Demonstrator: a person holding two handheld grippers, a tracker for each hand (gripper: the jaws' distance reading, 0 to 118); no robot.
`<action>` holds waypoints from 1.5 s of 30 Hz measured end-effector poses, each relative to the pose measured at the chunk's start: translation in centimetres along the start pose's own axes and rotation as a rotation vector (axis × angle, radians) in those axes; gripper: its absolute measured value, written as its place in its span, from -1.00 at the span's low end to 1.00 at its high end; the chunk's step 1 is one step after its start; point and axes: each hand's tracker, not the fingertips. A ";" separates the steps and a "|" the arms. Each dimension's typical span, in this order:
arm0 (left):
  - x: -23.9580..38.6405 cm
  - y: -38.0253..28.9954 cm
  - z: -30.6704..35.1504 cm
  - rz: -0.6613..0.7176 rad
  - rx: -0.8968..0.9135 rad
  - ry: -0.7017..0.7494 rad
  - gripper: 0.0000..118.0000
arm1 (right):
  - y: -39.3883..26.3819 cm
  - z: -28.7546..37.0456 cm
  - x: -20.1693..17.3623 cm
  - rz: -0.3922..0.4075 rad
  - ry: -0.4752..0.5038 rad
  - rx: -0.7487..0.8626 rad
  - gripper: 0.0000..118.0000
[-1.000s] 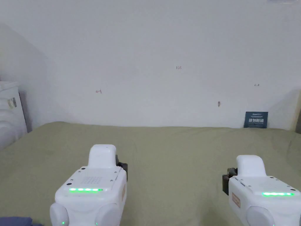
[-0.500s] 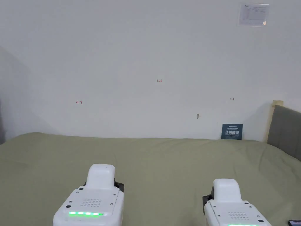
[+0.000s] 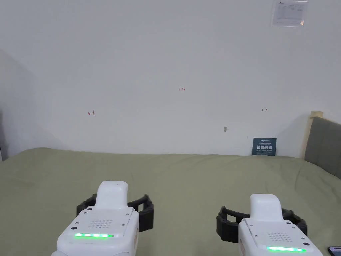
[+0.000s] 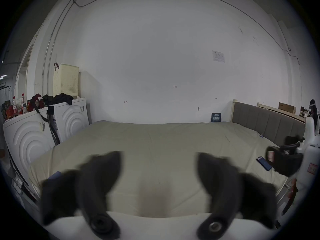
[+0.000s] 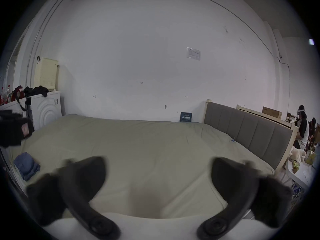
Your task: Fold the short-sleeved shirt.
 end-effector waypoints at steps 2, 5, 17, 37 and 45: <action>-0.3 -0.2 0.1 -0.005 0.010 0.043 1.00 | 0.6 1.1 0.0 0.001 0.013 0.074 1.00; -0.6 -0.1 0.4 -0.013 0.049 0.085 1.00 | 1.5 1.3 -0.3 0.034 0.022 0.064 1.00; -2.1 1.3 1.8 0.024 0.079 0.091 1.00 | 2.4 1.3 0.7 -0.144 0.153 0.054 1.00; -2.4 2.4 2.4 0.037 0.122 0.072 1.00 | 6.9 3.4 1.2 -0.122 0.197 0.212 1.00; -2.5 2.5 2.3 0.039 0.125 0.067 1.00 | 7.6 2.8 1.2 -0.172 0.101 0.116 1.00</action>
